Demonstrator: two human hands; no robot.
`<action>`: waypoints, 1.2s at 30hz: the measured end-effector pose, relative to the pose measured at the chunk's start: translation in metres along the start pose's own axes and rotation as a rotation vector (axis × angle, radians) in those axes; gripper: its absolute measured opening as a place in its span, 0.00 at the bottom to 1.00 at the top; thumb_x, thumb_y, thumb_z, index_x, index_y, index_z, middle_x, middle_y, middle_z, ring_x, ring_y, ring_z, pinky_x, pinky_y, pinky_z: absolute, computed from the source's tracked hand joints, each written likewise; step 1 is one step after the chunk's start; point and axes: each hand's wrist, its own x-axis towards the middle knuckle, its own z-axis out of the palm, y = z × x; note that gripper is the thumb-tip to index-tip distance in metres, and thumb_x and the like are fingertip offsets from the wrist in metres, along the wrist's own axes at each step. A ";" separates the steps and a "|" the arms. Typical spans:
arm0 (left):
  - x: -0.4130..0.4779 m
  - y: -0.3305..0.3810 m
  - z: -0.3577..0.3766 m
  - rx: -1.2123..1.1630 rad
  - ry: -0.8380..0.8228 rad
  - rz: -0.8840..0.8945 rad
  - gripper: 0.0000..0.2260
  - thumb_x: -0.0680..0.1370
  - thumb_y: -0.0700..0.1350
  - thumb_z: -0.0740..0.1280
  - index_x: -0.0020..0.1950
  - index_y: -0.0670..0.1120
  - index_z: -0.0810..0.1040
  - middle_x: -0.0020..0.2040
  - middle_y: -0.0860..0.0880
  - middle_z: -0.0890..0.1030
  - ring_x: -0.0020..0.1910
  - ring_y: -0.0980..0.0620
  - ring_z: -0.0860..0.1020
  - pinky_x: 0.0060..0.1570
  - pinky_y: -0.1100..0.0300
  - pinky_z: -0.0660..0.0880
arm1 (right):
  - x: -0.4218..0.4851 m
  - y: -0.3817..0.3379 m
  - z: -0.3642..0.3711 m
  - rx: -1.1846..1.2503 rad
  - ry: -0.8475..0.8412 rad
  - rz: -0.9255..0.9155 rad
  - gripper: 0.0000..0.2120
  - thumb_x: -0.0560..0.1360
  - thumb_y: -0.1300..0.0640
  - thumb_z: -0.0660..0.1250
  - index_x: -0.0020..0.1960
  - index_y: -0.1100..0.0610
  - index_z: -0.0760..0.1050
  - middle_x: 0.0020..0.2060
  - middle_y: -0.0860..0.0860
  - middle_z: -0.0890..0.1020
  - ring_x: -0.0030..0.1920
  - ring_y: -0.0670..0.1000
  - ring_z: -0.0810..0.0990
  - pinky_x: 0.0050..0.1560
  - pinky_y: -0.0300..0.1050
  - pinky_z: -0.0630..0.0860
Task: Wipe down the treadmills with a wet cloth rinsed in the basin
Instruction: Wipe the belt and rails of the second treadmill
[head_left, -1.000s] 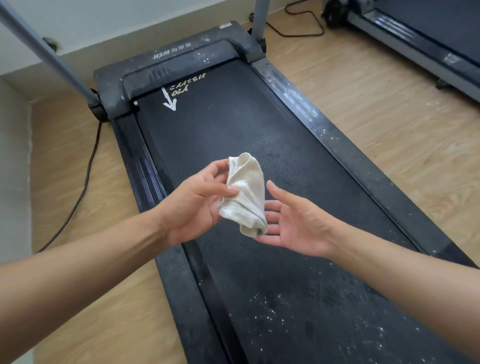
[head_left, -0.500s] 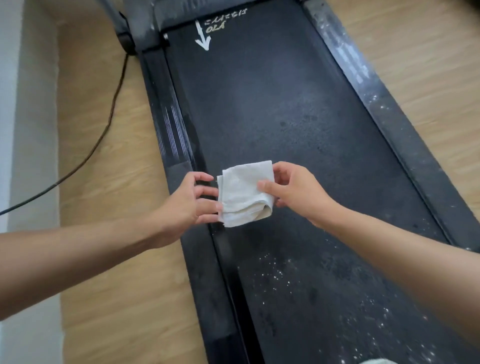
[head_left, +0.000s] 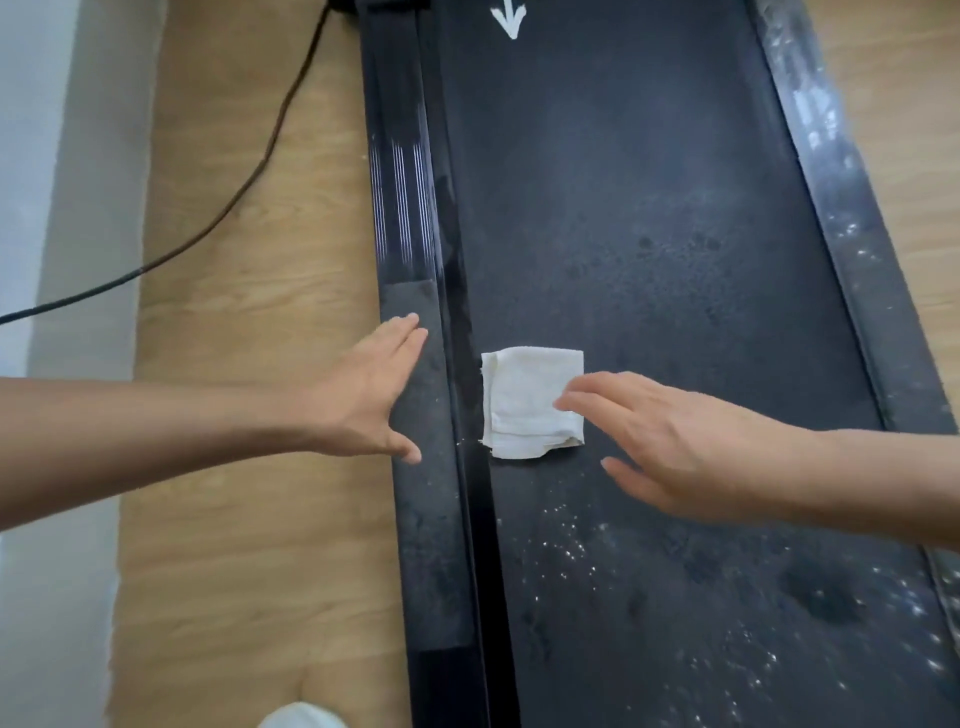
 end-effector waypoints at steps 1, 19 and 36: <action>0.002 -0.002 0.011 0.036 -0.012 -0.005 0.64 0.69 0.69 0.75 0.83 0.40 0.36 0.83 0.44 0.32 0.83 0.46 0.34 0.82 0.54 0.44 | 0.006 -0.002 0.006 -0.015 -0.022 -0.001 0.28 0.85 0.54 0.59 0.83 0.53 0.55 0.82 0.47 0.57 0.78 0.51 0.63 0.77 0.46 0.66; 0.020 0.019 0.056 0.165 0.032 -0.117 0.71 0.66 0.64 0.80 0.77 0.30 0.28 0.75 0.28 0.25 0.78 0.30 0.29 0.80 0.44 0.41 | -0.001 -0.166 0.234 0.062 0.225 0.464 0.32 0.86 0.46 0.52 0.84 0.62 0.56 0.85 0.58 0.52 0.83 0.60 0.59 0.79 0.59 0.58; 0.035 0.040 0.072 -0.383 0.548 0.248 0.34 0.78 0.27 0.59 0.83 0.41 0.58 0.84 0.46 0.58 0.84 0.50 0.52 0.83 0.52 0.49 | 0.048 -0.144 0.201 0.046 0.398 0.638 0.32 0.87 0.48 0.51 0.86 0.59 0.46 0.86 0.56 0.46 0.86 0.57 0.47 0.83 0.59 0.52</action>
